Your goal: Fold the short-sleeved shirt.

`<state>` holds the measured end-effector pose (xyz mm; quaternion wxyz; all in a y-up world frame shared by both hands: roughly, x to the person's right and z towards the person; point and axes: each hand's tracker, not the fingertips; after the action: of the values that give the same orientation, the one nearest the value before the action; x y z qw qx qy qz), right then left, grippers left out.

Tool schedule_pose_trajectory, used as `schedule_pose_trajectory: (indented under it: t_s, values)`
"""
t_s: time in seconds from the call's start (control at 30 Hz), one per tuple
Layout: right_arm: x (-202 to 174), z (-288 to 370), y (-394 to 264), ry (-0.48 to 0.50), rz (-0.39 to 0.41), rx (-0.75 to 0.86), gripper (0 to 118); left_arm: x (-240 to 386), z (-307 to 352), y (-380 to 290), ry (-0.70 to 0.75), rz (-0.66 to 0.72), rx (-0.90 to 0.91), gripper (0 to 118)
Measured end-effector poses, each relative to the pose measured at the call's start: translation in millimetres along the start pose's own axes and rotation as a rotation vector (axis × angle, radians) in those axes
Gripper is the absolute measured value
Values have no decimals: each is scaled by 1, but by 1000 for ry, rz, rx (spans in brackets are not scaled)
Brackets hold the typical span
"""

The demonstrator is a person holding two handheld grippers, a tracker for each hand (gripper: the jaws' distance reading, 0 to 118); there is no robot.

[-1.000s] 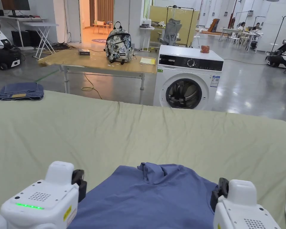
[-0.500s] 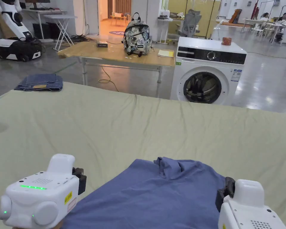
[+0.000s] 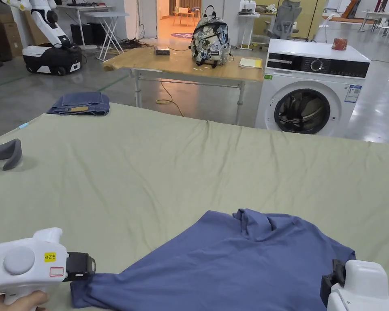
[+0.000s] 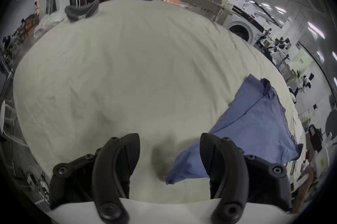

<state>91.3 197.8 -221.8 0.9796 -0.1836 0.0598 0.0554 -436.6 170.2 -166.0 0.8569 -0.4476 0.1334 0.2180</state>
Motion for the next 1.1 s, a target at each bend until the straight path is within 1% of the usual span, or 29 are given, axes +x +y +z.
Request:
schedule_pose_trajectory:
  t_s: [0.07,0.2,0.3,0.37,0.47,0.5,0.53,0.57,0.6,0.63,0.7,0.8,0.87,0.9,0.93,0.97,1.0,1.03,1.07,1.1]
  values:
    - [0,-2,-2,2,6,-6,0,3,-4,-10,32,-6,-23,69]
    - [-1,-7,-5,8,21,-25,0,17,-15,-26,136,-65,-74,69]
    - [-3,-11,-8,12,27,-37,0,21,-24,-29,152,-77,-60,68]
    - [-4,-13,-10,17,29,-46,0,33,-24,-33,199,-131,-44,65]
    - [-5,-17,-13,23,27,-56,0,39,-24,-36,201,-159,-38,50]
    - [-5,-17,-14,23,28,-60,0,40,-24,-37,199,-159,-34,40]
    - [-5,-19,-15,25,27,-66,0,41,-23,-39,193,-160,-26,26]
    - [-5,-22,-16,30,22,-73,0,39,-23,-39,188,-159,-16,8]
    - [-5,-23,-17,33,16,-77,0,39,-23,-39,164,-157,-9,0]
    - [-4,-25,-17,38,9,-81,0,40,-24,-39,113,-139,-17,0]
    - [-1,-33,-16,46,0,-93,0,36,-27,-38,148,-165,-7,0]
    - [14,-54,-1,69,-16,-123,0,30,-20,-37,117,-138,10,0]
    - [27,-81,20,67,7,-164,1,23,-16,-34,90,-119,21,0]
    - [34,-94,30,80,8,-167,6,22,-14,-34,88,-117,30,0]
    - [41,-112,40,100,21,-185,17,21,-12,-33,85,-116,30,0]
    - [46,-131,49,129,41,-232,35,21,-11,-33,84,-115,36,0]
    - [52,-155,59,147,60,-288,61,21,-12,-33,83,-114,38,0]
    - [55,-173,66,151,72,-309,72,22,-12,-33,84,-115,34,0]
    - [55,-193,72,158,113,-332,74,22,-13,-33,87,-116,34,0]
    - [57,-212,78,196,138,-372,74,30,-7,-37,88,-116,34,0]
